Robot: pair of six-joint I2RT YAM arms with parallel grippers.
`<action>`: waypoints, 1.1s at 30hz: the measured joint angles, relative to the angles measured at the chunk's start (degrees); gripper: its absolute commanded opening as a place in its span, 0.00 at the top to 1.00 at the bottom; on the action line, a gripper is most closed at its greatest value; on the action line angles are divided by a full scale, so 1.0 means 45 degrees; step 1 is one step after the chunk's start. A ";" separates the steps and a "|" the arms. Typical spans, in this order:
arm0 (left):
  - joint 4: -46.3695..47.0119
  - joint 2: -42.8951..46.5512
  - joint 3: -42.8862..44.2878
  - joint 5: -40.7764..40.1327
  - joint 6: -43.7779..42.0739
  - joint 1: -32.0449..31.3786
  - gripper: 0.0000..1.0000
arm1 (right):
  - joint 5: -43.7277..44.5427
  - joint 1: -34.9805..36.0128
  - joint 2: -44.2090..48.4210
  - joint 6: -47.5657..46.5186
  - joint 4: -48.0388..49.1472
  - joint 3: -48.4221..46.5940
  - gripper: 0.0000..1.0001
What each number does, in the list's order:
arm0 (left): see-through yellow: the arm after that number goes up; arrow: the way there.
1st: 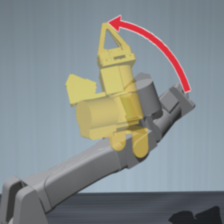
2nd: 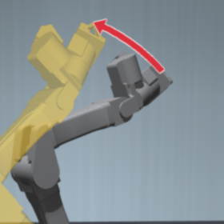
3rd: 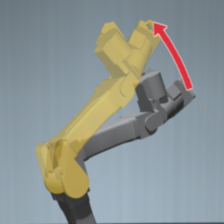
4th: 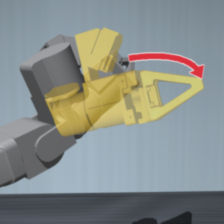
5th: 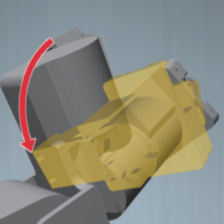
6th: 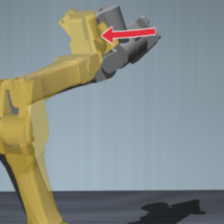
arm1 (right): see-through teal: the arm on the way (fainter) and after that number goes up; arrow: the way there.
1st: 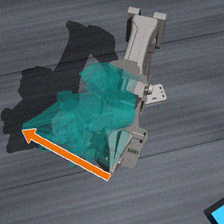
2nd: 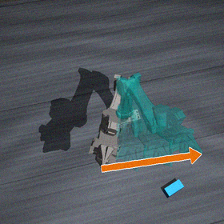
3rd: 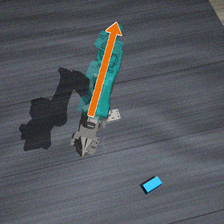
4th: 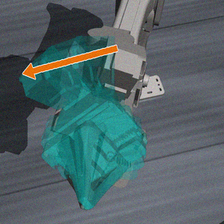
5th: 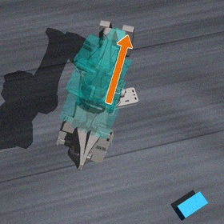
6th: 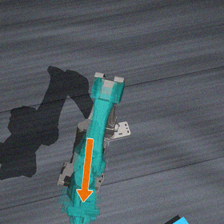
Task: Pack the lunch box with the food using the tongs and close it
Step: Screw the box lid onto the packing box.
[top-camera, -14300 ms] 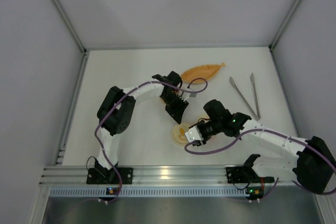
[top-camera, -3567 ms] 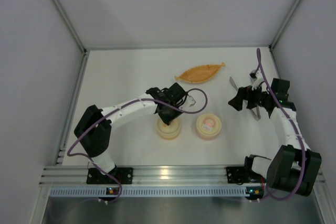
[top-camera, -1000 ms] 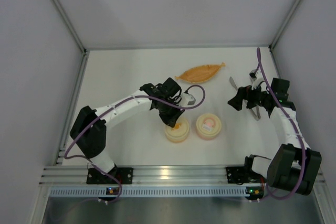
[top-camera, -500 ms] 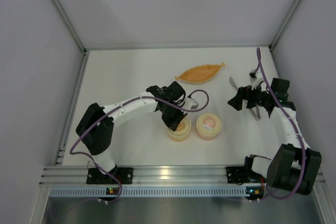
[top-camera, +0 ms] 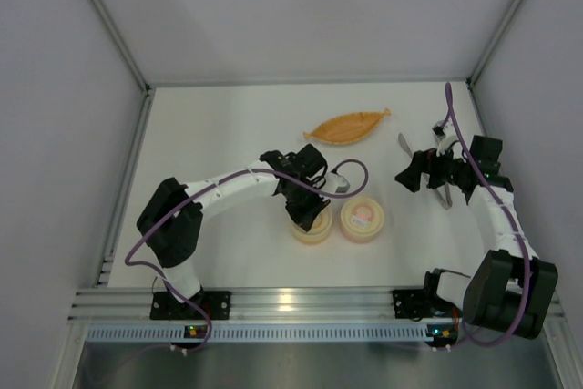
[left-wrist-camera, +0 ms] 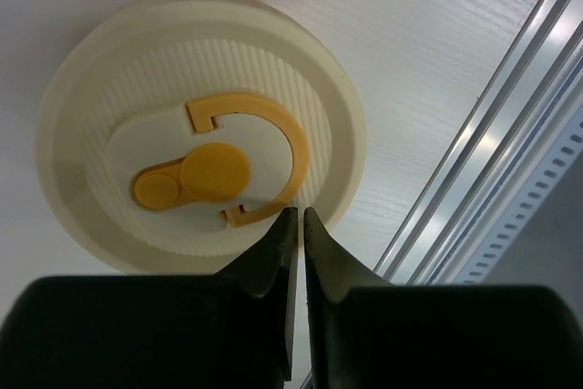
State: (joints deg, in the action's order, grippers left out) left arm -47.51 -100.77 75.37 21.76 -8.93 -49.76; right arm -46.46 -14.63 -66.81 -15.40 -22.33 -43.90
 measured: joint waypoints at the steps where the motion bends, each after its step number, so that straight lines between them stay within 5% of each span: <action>1: -0.0005 0.0000 0.0058 0.0024 0.0000 -0.0015 0.89 | 0.0000 0.0000 0.0000 0.0000 0.0000 0.0000 0.01; 33: 0.1481 -0.0359 0.0155 -0.1481 0.0879 -0.1277 0.88 | 0.0000 0.0000 0.0000 -0.0015 -0.0005 0.0000 0.01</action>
State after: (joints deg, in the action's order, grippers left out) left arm -40.84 -102.39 76.07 15.09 -4.97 -55.51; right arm -46.46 -14.63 -66.81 -15.46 -22.35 -43.90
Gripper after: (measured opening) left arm 0.123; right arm 0.993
